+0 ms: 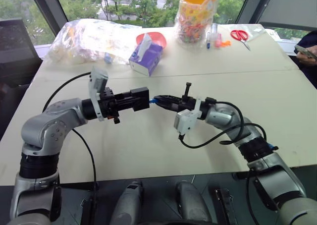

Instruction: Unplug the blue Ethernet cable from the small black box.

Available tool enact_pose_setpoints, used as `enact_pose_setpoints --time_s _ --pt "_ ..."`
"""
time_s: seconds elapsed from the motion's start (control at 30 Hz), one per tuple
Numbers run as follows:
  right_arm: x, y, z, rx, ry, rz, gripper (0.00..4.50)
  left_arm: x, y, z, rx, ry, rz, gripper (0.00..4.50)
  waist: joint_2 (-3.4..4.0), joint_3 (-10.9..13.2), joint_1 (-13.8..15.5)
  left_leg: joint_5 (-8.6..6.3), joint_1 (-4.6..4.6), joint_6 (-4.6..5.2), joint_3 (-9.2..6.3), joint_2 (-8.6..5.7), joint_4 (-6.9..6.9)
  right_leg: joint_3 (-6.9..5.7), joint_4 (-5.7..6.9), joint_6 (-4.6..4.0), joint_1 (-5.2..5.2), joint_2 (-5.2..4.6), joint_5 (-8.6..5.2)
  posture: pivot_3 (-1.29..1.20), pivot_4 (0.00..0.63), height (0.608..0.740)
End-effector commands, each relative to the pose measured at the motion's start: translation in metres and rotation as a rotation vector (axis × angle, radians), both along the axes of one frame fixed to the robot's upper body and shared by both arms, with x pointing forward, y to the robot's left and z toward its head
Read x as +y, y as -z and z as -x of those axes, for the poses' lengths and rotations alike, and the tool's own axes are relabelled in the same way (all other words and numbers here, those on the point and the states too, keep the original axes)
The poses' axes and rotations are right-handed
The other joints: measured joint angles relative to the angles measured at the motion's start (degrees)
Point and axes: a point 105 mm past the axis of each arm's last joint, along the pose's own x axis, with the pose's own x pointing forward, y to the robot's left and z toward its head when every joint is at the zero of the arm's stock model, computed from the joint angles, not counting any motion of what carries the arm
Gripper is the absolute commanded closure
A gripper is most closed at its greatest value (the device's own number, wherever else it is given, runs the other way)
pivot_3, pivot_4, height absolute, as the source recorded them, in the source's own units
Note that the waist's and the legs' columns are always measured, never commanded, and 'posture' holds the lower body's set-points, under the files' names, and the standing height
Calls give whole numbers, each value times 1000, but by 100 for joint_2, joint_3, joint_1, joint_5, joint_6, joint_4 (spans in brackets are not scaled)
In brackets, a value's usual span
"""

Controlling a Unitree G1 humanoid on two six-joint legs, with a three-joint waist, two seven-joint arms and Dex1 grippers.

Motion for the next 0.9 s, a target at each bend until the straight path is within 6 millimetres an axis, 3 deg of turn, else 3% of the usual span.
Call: enact_pose_setpoints --time_s 0.03,0.1,0.23,0.33,0.5,0.63,0.87,0.9 --pt "2 -21 4 41 -31 -73 3618 3 -3 2 -36 -4 -32 3997 0 0 -2 0 0 0 0 0 0 0 0 0 0 0 0 0 150 728" --pt "1 -20 3 86 -29 -63 2767 4 -3 3 -38 -3 -35 3997 0 0 -4 0 0 0 0 0 0 0 0 0 1 0 0 0 150 728" --pt "-6 -22 -5 507 7 -82 716 7 -9 8 -75 34 -7 3997 0 0 2 0 0 0 -1 1 0 0 0 -1 1 -1 -1 0 150 728" --pt "-12 -21 9 825 -66 -26 716 9 -13 13 -89 64 -2 3997 0 0 20 0 0 1 -3 1 0 0 0 -5 1 -1 -2 0 150 728" --pt "-11 -37 27 1263 -190 -68 716 11 -18 16 -99 94 2 3997 0 0 0 -2 -1 3 -3 1 0 -2 -1 -10 0 -3 -6 0 150 728" --pt "-7 -47 27 1420 -219 -133 716 11 -21 17 -106 105 10 3997 0 0 12 -2 -4 2 -3 2 0 -3 -1 -11 -3 -3 -6 0 150 728" --pt "7 -50 25 1499 -248 -158 716 10 -29 20 -108 130 34 3997 0 0 13 -2 -14 2 -2 0 0 -3 -5 0 -11 -4 0 0 150 728" --pt "9 -50 24 1500 -248 -162 949 9 -29 21 -106 135 37 3997 0 0 11 -2 -15 2 -2 1 0 -4 -5 5 -11 -4 3 0 150 728"
